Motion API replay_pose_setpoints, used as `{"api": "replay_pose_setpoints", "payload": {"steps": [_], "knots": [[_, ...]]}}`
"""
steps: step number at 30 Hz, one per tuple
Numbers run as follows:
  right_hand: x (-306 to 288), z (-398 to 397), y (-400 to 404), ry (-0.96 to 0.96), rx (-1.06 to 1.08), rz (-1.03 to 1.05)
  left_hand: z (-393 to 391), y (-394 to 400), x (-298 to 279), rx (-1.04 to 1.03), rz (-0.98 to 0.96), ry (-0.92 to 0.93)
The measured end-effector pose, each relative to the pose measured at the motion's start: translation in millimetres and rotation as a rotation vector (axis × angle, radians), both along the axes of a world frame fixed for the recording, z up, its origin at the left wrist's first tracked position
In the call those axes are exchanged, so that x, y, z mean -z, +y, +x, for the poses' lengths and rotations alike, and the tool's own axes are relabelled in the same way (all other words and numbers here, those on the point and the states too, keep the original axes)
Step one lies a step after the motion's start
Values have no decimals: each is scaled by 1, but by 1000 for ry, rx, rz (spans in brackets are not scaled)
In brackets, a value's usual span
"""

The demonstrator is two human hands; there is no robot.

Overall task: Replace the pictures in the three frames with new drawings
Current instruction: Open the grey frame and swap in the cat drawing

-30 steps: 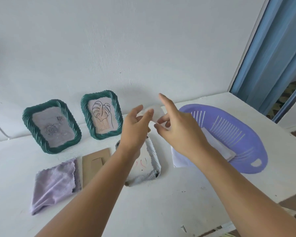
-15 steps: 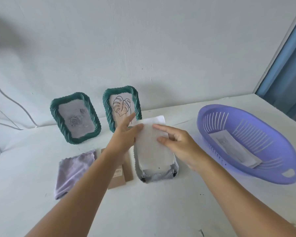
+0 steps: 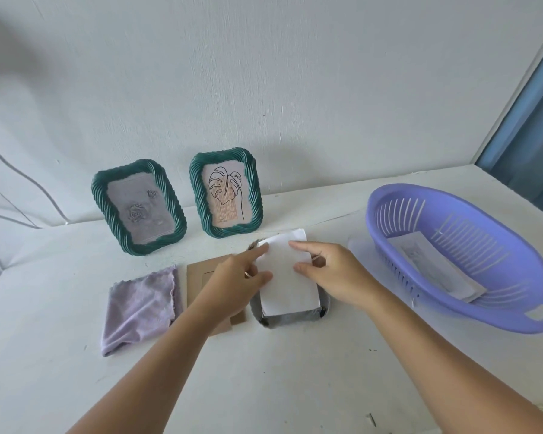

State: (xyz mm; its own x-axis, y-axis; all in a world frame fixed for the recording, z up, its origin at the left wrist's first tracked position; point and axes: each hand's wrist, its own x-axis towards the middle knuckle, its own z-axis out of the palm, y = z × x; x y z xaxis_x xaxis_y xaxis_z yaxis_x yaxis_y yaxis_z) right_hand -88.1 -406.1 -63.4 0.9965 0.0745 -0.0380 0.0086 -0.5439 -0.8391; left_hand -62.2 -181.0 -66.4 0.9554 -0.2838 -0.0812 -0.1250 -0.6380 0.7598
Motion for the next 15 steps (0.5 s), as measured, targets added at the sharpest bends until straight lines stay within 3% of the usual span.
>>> {"api": "replay_pose_setpoints", "payload": {"steps": [15], "knots": [[9,10,-5,24,-25,-232,-2,-9,-3,-7,144,-48]]}}
